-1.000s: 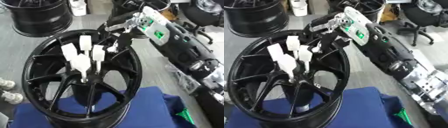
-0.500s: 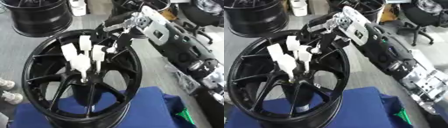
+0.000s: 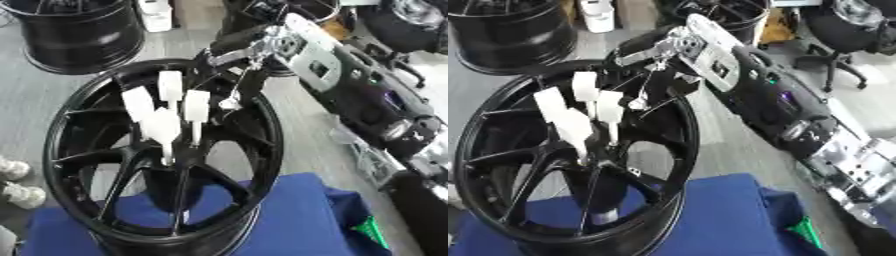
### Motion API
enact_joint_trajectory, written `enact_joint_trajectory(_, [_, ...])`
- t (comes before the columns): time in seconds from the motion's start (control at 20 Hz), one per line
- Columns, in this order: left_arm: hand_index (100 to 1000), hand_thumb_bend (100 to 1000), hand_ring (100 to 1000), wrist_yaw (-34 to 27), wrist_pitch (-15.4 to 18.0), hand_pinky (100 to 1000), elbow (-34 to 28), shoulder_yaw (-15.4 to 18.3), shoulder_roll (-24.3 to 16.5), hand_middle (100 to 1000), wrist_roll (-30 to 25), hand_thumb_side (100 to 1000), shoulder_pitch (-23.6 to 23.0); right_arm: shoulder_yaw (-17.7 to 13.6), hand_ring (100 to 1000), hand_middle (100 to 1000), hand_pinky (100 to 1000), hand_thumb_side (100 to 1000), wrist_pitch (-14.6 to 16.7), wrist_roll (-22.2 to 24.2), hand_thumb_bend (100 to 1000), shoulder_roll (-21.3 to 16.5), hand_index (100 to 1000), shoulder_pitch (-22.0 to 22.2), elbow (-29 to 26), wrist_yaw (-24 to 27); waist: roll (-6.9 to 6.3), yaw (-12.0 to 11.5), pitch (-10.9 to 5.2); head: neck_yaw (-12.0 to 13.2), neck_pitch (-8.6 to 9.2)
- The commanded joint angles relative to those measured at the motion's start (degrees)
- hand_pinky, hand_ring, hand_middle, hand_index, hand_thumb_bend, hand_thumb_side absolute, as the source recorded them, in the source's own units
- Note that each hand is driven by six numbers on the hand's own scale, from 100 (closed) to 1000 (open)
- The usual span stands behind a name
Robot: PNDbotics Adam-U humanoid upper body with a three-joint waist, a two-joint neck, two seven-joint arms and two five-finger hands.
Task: Pull the pin out of the wheel hub.
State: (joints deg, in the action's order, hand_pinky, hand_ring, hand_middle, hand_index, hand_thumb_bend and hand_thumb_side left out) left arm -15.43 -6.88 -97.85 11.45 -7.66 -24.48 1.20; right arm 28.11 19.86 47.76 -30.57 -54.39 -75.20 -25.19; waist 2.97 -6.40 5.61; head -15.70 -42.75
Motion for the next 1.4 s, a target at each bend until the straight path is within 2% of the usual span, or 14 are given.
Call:
enact_joint_trajectory(0.05, [730, 451, 764, -0.26, 0.10, 718, -0.93, -0.26, -0.98, 643, -0.32, 635, 0.81, -0.15, 829, 847, 816, 314, 5.32, 4.20, 100, -1.42, 919, -1.07, 0.40, -0.22, -0.36, -0.20, -0.42, -0.24, 0.36])
enact_joint_trajectory(0.5, [730, 454, 763, -0.40, 0.08, 718, -1.01, -0.30, -0.95, 644, -0.35, 635, 1.08, 0.76, 831, 838, 817, 315, 7.02, 4.20, 100, -1.07, 908, -0.93, 1.32, -0.88, -0.30, -0.67, -0.17, -0.40, 0.61])
enact_joint_trajectory(0.9, [730, 455, 763, -0.45, 0.03, 718, -1.10, -0.37, -0.95, 645, -0.41, 635, 1.44, 1.69, 822, 785, 812, 312, 7.92, 4.20, 100, -3.37, 878, 1.23, -1.73, 0.01, -0.18, -1.11, 0.22, -0.50, 0.82])
enact_joint_trajectory(1.1, [730, 457, 763, -0.46, 0.01, 718, -1.12, -0.38, -0.90, 646, -0.42, 636, 1.57, 1.73, 788, 672, 800, 310, 8.03, 4.20, 100, -3.37, 796, 1.29, -2.18, 0.60, -0.18, -1.26, 0.38, -0.53, 0.86])
enact_joint_trajectory(1.25, [730, 458, 763, -0.44, 0.00, 718, -1.13, -0.41, -0.90, 645, -0.46, 635, 1.62, 1.29, 724, 503, 773, 300, 8.04, 4.20, 100, -3.37, 626, 1.07, -2.59, 1.42, -0.14, -1.34, 0.43, -0.59, 0.92])
enact_joint_trajectory(1.4, [730, 459, 763, -0.47, -0.02, 718, -1.14, -0.45, -0.92, 645, -0.48, 635, 1.69, 0.77, 681, 430, 757, 292, 6.96, 4.20, 100, -3.28, 542, 0.54, -2.68, 2.36, -0.09, -1.48, 0.48, -0.70, 1.04])
